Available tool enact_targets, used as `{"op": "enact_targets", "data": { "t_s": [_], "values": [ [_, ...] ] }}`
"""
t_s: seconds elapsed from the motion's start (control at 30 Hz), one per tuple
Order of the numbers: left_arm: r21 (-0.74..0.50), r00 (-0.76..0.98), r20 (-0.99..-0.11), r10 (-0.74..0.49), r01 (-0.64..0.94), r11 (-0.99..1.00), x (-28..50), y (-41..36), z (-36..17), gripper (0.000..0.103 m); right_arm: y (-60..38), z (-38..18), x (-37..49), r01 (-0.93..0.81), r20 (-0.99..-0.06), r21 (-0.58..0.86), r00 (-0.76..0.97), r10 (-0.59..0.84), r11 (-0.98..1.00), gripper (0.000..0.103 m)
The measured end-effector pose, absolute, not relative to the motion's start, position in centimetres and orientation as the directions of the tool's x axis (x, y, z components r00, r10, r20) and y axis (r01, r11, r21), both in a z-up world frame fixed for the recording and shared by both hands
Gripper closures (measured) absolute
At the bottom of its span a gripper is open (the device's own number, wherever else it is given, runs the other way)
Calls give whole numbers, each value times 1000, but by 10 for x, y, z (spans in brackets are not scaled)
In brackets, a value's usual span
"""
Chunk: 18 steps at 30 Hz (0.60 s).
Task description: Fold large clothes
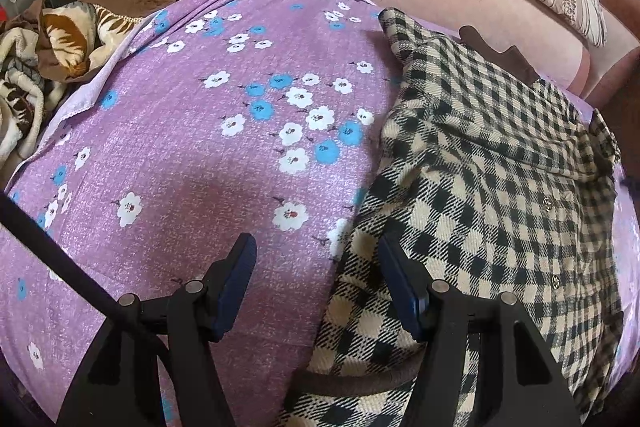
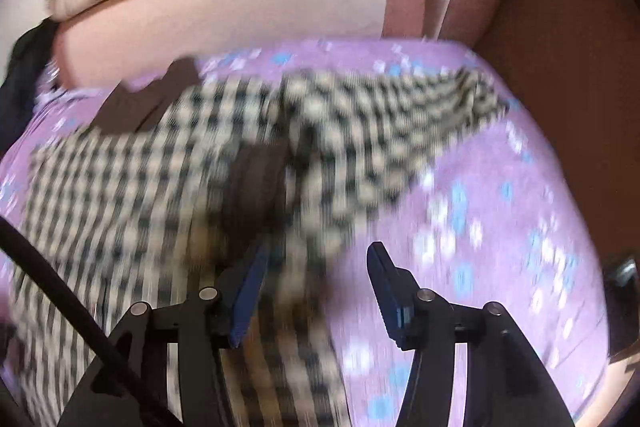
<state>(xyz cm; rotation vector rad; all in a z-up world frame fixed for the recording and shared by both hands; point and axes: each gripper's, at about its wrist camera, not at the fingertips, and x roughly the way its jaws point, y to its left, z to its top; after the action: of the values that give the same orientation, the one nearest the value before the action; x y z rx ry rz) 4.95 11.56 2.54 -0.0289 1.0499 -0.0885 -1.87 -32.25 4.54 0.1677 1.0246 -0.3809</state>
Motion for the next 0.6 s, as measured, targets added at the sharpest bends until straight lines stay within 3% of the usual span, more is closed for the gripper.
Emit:
{"op": "enact_targets", "data": {
  "t_s": [0.27,0.43,0.6],
  "values": [
    [-69,452,-886,-108,103,992,30,120,13,41,-319,-8,-130,426,-924,42,359,-127,904,41],
    [-38,455,-884,-108,160,986,8,114,12,41,-315,-11,-170,414,-898,152,436,-49,897,41],
    [-175,408,-881,-241,194,965,-22,118,15,45,-294,-15,-200,350,-866,331,481,135,876,41]
  ]
}}
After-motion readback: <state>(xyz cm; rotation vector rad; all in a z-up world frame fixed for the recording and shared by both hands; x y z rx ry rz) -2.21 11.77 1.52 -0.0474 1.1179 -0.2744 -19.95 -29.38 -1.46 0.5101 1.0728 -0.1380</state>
